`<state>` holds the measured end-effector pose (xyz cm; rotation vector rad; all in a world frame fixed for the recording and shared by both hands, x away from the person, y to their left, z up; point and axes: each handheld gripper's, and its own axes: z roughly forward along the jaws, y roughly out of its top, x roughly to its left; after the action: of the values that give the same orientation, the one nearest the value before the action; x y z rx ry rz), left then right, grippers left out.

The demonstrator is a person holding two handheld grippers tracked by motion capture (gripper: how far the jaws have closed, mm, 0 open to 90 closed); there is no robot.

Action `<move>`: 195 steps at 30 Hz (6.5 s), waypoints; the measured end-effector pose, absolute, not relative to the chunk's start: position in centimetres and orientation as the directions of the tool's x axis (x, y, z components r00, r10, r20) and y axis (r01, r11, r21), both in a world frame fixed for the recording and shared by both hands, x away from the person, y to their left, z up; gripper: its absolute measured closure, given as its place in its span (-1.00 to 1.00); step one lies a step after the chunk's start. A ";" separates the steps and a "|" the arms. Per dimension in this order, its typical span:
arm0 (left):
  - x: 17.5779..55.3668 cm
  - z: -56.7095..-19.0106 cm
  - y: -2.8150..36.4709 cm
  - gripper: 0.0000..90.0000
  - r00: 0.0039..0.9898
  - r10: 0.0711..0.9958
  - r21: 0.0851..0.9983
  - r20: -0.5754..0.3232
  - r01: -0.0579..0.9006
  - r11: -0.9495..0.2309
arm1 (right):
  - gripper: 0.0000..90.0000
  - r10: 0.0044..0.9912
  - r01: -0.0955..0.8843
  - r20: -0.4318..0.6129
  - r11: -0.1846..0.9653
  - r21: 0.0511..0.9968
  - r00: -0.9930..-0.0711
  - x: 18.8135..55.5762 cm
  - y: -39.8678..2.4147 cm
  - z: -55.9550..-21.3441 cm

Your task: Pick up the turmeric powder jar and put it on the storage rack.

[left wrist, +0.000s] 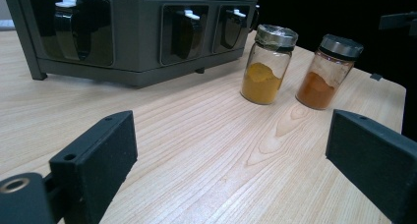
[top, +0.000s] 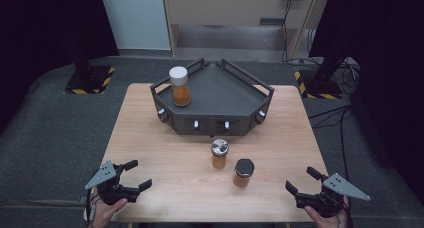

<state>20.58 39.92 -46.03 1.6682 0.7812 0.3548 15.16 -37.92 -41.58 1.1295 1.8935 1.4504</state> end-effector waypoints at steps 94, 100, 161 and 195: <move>20.7 -45.9 39.9 -0.90 0.731 0.659 0.948 -0.174 0.305 -0.088 | -0.68 0.602 0.440 0.047 0.526 0.728 -0.797 35.5 -18.6 -33.5; 20.7 -45.9 39.9 -0.90 0.731 0.660 0.948 -0.175 0.306 -0.087 | -0.60 0.608 0.490 0.067 0.565 0.664 -0.791 37.0 -17.3 -33.0; 20.7 -46.0 39.9 -0.90 0.729 0.661 0.948 -0.179 0.308 -0.084 | -0.23 0.568 0.457 -0.006 0.668 0.588 -0.823 38.8 -13.1 -23.7; 20.7 -46.0 40.0 -0.90 0.730 0.659 0.947 -0.180 0.309 -0.083 | -0.23 0.641 0.511 0.009 0.603 0.612 -0.768 44.0 -11.6 -15.9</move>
<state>20.74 39.97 -46.02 1.6794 0.7826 0.3469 44.01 -11.58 -15.85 0.9537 2.6188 0.9006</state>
